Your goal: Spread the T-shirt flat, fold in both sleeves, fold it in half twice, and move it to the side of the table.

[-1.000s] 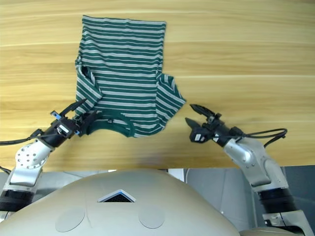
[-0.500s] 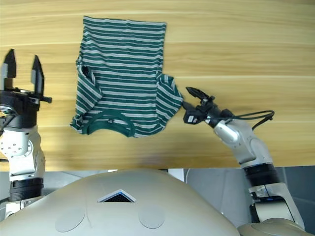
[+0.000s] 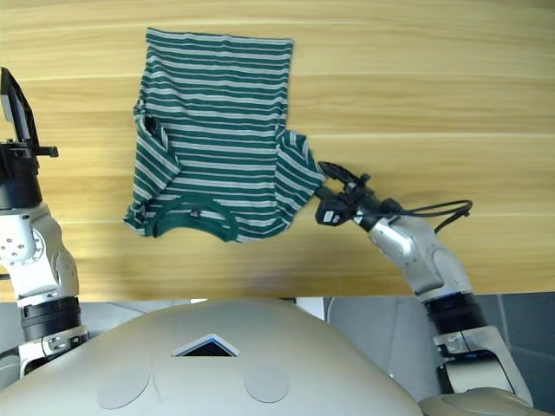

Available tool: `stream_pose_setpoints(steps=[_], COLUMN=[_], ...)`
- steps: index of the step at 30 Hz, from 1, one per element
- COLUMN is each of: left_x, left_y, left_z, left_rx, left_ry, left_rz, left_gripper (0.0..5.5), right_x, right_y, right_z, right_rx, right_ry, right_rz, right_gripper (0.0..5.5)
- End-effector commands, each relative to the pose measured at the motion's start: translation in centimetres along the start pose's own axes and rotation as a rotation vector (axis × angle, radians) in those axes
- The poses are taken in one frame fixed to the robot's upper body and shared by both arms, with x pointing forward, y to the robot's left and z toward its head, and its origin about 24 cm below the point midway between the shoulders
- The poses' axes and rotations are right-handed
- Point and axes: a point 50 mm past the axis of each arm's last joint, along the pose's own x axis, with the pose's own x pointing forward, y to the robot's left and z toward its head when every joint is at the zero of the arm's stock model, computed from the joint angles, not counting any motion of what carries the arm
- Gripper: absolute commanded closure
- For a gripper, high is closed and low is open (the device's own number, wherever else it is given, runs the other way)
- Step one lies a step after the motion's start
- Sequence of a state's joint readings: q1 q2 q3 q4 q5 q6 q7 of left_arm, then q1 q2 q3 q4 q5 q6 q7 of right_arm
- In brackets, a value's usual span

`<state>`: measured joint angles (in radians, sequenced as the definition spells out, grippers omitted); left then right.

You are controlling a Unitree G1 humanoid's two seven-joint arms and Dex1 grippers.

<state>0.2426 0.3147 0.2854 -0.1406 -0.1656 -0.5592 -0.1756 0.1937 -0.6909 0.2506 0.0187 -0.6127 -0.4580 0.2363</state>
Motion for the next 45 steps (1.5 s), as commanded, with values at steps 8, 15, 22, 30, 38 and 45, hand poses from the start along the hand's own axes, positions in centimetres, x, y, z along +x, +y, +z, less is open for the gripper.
stream_pose_setpoints(steps=[8,15,22,30,38,45], left_x=[0.2,0.2,0.2,-0.4,-0.7,-0.6], left_y=[-0.5,-0.9,-1.2,-1.3,-1.7,-2.2], left_z=[0.5,0.4,0.2,-0.7,-1.6,-1.8], left_rx=[-0.027,-0.04,-0.055,-0.069,-0.089,-0.102], left_ry=[-0.007,-0.005,-0.003,0.015,0.021,0.019], left_rz=[-0.016,-0.036,-0.042,-0.054,-0.068,-0.081], left_gripper=[3.32,3.32,3.32,3.32,3.32,3.32], right_x=[0.0,0.3,0.8,2.0,3.9,5.3], right_y=[1.3,1.0,-1.3,-2.9,-2.3,-1.6], right_z=[-1.1,-1.1,-0.6,2.6,5.1,6.5], right_rx=[0.013,0.022,0.052,0.154,0.18,0.184], right_ry=[0.047,0.049,0.015,-0.169,-0.285,-0.336], right_rz=[0.071,0.022,-0.175,-0.289,-0.245,-0.204], right_gripper=[4.94,5.48,5.48,5.48,5.48,5.48])
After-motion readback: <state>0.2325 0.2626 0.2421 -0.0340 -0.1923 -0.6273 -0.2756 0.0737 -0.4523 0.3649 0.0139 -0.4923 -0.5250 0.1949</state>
